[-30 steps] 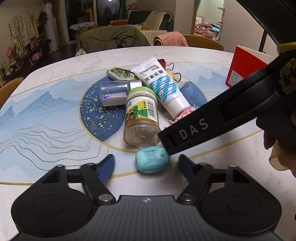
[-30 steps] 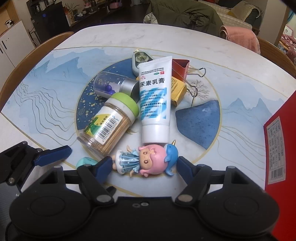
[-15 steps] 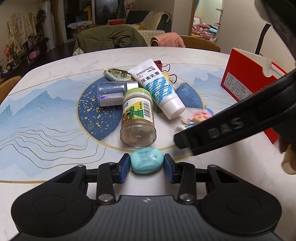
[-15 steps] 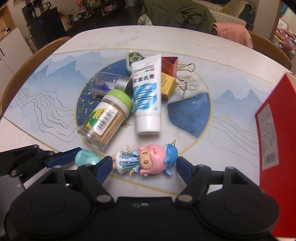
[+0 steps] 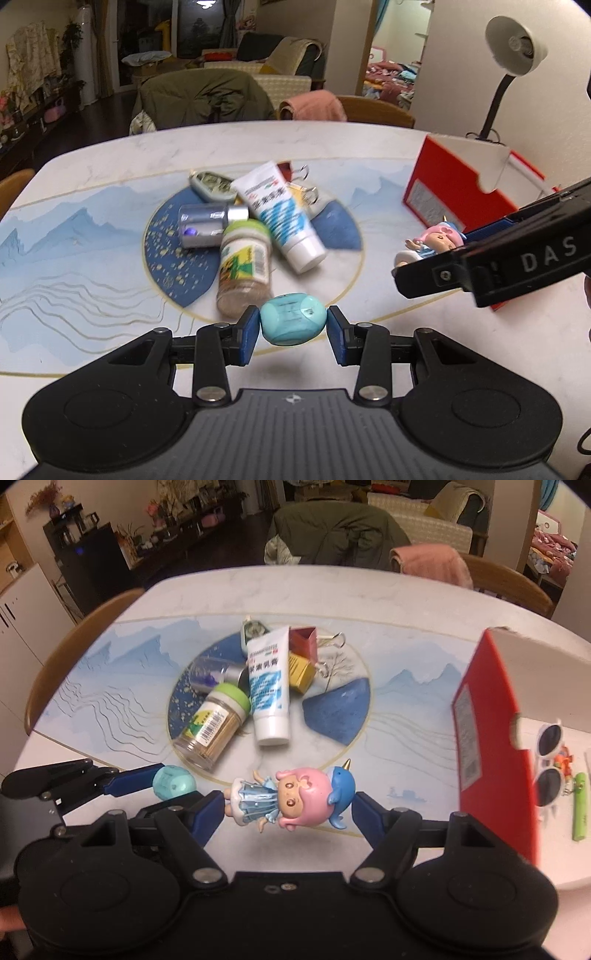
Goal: Organize rigid objects
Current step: 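Carry the teal soap with the left gripper while the right gripper carries the pink figurine to the shoebox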
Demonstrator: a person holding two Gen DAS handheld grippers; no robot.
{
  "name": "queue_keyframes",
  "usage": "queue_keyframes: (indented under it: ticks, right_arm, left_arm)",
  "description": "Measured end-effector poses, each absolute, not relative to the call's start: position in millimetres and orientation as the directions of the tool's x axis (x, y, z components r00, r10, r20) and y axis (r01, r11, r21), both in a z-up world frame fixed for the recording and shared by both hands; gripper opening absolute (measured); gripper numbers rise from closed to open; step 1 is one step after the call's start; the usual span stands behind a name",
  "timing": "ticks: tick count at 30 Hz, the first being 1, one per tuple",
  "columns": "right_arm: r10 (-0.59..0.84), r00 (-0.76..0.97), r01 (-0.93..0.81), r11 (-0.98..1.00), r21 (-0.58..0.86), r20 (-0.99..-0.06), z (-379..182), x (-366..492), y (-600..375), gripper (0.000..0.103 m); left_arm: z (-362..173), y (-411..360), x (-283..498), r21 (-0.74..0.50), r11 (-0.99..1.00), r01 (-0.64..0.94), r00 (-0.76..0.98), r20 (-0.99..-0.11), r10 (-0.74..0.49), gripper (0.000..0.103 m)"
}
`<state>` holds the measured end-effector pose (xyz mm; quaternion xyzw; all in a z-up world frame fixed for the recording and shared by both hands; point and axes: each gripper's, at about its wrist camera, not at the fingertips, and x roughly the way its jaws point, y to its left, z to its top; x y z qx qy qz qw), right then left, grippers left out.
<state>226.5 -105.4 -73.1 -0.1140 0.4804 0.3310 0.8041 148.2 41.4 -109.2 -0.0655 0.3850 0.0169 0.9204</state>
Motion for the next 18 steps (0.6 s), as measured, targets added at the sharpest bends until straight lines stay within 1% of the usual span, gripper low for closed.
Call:
queue_keyframes:
  ticks: [9,18]
  right_arm:
    - [0.447,0.356,-0.64,0.756,0.134,-0.821,-40,227,-146,0.075]
    - [0.47,0.382,-0.625,0.765,0.152,-0.796,-25,243,-199,0.075]
  left_arm:
    - [-74,18,157,-0.102,0.994,-0.037,0.736,-0.676,-0.042,0.039]
    - [-53,-17,180,-0.07,0.998,-0.012,0.76,-0.649,-0.036,0.039]
